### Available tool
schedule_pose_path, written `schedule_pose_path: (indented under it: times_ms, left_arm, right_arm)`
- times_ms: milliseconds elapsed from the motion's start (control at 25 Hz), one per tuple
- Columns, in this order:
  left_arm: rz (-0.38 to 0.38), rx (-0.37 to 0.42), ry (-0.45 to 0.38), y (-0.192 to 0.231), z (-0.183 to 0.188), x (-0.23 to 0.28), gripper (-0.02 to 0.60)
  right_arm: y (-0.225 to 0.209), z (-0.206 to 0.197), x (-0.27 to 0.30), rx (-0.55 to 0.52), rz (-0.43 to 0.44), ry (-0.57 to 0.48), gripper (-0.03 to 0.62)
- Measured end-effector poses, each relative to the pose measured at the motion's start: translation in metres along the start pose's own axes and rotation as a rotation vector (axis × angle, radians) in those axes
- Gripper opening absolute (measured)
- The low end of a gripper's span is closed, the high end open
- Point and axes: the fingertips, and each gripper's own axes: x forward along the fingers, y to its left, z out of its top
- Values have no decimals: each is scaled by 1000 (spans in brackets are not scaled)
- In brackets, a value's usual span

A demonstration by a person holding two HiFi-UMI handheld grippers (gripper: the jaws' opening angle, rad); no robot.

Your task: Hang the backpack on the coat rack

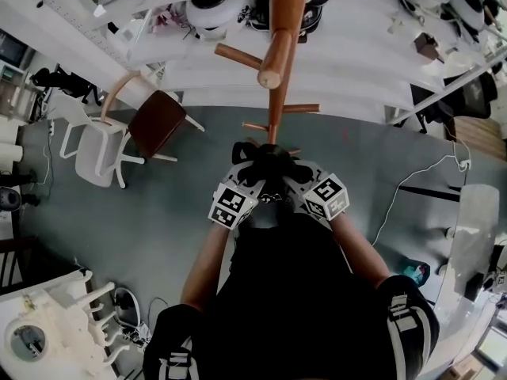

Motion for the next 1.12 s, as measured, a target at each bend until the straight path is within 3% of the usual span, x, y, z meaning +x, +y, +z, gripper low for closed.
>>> schedule_pose_path:
  times_ms: [640, 840, 1120]
  left_arm:
    - [41, -39, 53, 26, -16, 37, 89]
    - [47, -55, 66, 31, -22, 45, 89]
    - [45, -73, 98, 37, -37, 64, 89]
  right_arm:
    - [-40, -13, 25, -4, 25, 54, 83]
    - [-47, -21, 31, -55, 34, 74, 81]
    - [-63, -37, 41, -17, 34, 95, 81]
